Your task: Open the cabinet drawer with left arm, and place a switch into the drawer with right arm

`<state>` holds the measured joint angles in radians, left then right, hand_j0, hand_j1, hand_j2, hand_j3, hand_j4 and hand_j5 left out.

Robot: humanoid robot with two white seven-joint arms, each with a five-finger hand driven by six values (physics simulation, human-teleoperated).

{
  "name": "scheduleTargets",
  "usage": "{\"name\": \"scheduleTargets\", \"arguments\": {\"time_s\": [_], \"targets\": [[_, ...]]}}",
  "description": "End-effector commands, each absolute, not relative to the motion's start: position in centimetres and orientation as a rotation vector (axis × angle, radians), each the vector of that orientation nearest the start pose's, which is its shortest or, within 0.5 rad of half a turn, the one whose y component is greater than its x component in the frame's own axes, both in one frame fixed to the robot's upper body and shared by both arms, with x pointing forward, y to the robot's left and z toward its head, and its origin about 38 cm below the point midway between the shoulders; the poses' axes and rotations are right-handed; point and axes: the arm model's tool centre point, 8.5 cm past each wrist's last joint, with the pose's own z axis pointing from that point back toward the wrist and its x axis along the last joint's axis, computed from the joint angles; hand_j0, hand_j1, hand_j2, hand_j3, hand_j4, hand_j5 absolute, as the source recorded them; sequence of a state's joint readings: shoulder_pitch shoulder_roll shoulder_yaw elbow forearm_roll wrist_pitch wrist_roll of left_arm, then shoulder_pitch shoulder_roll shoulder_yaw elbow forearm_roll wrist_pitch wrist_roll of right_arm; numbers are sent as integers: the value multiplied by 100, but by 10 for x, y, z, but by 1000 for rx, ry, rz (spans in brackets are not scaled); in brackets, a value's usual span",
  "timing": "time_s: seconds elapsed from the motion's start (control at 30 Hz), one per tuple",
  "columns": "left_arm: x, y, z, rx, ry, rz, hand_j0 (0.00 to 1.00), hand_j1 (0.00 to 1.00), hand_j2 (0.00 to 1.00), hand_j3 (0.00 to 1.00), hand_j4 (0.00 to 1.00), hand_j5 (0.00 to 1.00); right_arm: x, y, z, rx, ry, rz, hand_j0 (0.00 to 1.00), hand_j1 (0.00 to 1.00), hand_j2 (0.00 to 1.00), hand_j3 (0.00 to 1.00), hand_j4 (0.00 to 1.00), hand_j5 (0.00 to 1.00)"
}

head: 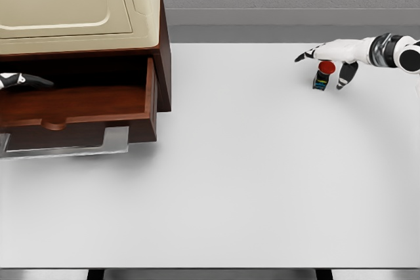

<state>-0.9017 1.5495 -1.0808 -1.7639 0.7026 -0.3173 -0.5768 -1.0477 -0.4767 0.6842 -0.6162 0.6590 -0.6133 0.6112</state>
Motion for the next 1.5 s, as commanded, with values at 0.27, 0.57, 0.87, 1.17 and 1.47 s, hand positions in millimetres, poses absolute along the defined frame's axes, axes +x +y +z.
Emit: {"name": "scheduleTargets", "arguments": {"time_s": [0.27, 0.57, 0.87, 1.17, 1.47], "targets": [[335, 418, 367, -53, -1395, -1376, 98, 98, 98, 98, 98, 98, 558, -333, 199, -501, -992, 1922, 100, 100, 100, 100, 100, 100], [338, 415, 380, -50, -1441, -1370, 99, 99, 99, 99, 99, 99, 558, -333, 198, -500, -987, 1924, 100, 100, 100, 100, 100, 100], [337, 415, 381, -47, -1446, -1375, 100, 100, 100, 100, 100, 100, 557, -337, 191, -485, -967, 1910, 91, 91, 91, 91, 91, 91], [337, 415, 381, -50, -1448, -1376, 100, 100, 100, 100, 100, 100, 557, -336, 192, -486, -969, 1909, 82, 82, 82, 82, 82, 82], [338, 413, 380, -55, -1450, -1378, 100, 100, 100, 100, 100, 100, 558, -336, 192, -486, -972, 1907, 69, 69, 69, 69, 69, 69]]}}
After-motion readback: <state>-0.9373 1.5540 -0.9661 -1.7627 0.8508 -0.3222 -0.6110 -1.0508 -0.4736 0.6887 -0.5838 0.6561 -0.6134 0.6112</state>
